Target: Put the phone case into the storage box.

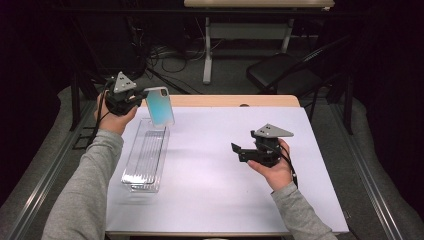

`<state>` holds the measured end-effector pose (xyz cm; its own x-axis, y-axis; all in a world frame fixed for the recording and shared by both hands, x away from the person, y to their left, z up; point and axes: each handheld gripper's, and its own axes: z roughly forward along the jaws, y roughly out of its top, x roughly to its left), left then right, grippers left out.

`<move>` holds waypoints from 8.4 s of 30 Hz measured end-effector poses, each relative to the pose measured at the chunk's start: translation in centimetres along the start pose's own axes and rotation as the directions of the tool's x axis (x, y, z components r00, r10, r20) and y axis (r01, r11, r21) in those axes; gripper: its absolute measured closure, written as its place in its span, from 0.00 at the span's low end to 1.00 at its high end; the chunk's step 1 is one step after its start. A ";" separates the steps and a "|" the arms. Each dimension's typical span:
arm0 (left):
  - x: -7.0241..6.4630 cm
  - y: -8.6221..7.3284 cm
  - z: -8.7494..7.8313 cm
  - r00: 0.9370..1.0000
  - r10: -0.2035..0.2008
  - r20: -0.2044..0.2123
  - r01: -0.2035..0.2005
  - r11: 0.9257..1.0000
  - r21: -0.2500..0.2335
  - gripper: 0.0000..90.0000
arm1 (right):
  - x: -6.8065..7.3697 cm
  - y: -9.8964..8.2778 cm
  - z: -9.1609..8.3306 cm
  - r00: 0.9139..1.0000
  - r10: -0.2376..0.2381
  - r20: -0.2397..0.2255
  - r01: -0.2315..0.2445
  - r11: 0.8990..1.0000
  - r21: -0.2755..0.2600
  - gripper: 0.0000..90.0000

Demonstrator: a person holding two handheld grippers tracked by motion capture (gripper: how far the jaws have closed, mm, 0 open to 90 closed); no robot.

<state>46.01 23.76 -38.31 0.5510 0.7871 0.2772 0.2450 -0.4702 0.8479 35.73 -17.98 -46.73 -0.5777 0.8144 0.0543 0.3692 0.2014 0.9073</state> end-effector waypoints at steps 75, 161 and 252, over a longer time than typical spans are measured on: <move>3.7 -4.9 3.2 0.996 0.091 0.008 -0.091 0.996 -0.011 0.90 | -1.4 -1.6 -0.7 0.997 0.061 0.044 -0.061 0.998 0.008 0.16; 2.9 -8.4 5.9 0.991 0.133 0.010 -0.134 0.991 0.023 0.87 | -1.5 -2.6 -0.1 0.996 0.080 0.043 -0.082 0.996 0.045 0.17; 2.5 -7.8 1.4 0.999 -0.030 -0.009 0.031 0.999 0.027 0.27 | -1.2 -2.5 -0.3 0.998 0.064 0.023 -0.065 0.997 0.039 0.16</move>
<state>46.59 28.84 -44.81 0.5363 0.8045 0.2552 0.2833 -0.4564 0.8435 35.31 -19.63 -48.97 -0.5362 0.8379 0.1024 0.4338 0.1695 0.8849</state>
